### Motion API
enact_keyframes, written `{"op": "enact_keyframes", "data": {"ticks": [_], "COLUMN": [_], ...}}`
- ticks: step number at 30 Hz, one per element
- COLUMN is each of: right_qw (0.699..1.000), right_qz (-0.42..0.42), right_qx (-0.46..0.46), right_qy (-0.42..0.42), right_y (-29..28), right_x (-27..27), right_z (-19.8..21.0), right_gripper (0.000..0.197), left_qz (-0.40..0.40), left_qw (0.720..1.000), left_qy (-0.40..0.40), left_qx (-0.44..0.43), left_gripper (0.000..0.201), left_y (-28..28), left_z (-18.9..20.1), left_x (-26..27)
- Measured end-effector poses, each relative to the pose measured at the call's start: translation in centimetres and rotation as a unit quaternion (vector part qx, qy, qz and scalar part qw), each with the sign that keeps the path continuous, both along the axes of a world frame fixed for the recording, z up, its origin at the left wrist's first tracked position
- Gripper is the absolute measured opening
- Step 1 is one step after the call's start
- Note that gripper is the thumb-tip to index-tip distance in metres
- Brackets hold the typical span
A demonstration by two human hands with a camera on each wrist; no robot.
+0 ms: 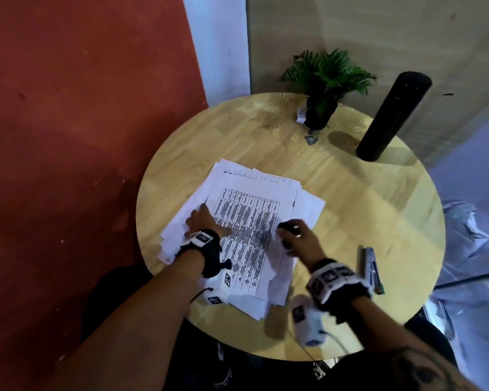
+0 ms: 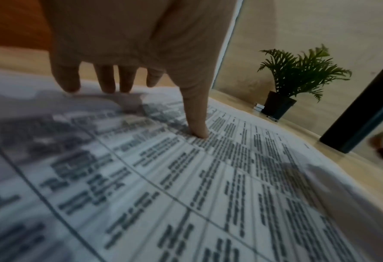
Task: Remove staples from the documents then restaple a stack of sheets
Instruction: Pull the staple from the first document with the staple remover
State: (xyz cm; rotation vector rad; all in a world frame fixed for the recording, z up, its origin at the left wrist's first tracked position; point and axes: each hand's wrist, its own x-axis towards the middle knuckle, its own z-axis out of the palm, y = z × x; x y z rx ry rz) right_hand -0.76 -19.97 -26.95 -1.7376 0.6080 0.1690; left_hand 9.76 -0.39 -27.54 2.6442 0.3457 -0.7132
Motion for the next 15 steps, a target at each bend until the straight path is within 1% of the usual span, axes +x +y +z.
{"op": "enact_keyframes", "data": {"ticks": [1, 3, 6, 7, 9, 12, 13, 14, 15], "right_qw": [1.000, 1.000, 0.999, 0.999, 0.999, 0.998, 0.998, 0.998, 0.997], "right_qz": [0.001, 0.012, 0.025, 0.024, 0.032, 0.051, 0.055, 0.058, 0.062], "right_qx": [0.012, -0.004, -0.024, -0.026, -0.028, -0.023, -0.025, -0.027, -0.029], "right_qy": [-0.003, -0.009, 0.013, 0.015, 0.023, 0.029, 0.027, 0.028, 0.027], "right_y": [1.7, 4.3, 5.9, 5.9, 5.7, 5.3, 5.2, 5.1, 5.1], "right_x": [-0.3, -0.7, -0.8, -0.8, -0.7, -0.7, -0.7, -0.7, -0.7], "right_z": [-0.8, -2.4, -3.4, -3.7, -3.9, -4.0, -4.0, -4.0, -3.9], "right_gripper": [0.037, 0.039, 0.037, 0.036, 0.035, 0.035, 0.035, 0.036, 0.038], "left_qz": [0.008, 0.024, 0.032, 0.040, 0.072, 0.110, 0.107, 0.091, 0.064], "left_qw": [1.000, 0.999, 0.999, 0.998, 0.993, 0.978, 0.977, 0.979, 0.986], "left_qy": [-0.002, -0.015, -0.020, -0.023, -0.027, -0.007, -0.003, -0.005, -0.009], "left_qx": [-0.010, -0.014, -0.017, -0.033, -0.094, -0.176, -0.185, -0.180, -0.153], "left_gripper": [0.118, 0.119, 0.112, 0.107, 0.093, 0.080, 0.073, 0.062, 0.046], "left_y": [-0.3, -0.9, -0.6, -0.3, 0.3, 1.0, 1.2, 1.4, 1.6], "left_z": [-0.2, -0.4, -0.3, -0.5, -0.8, -0.4, -0.2, -0.1, 0.1], "left_x": [-0.2, -0.6, -0.4, 0.1, 1.0, 2.1, 2.5, 2.8, 3.0]}}
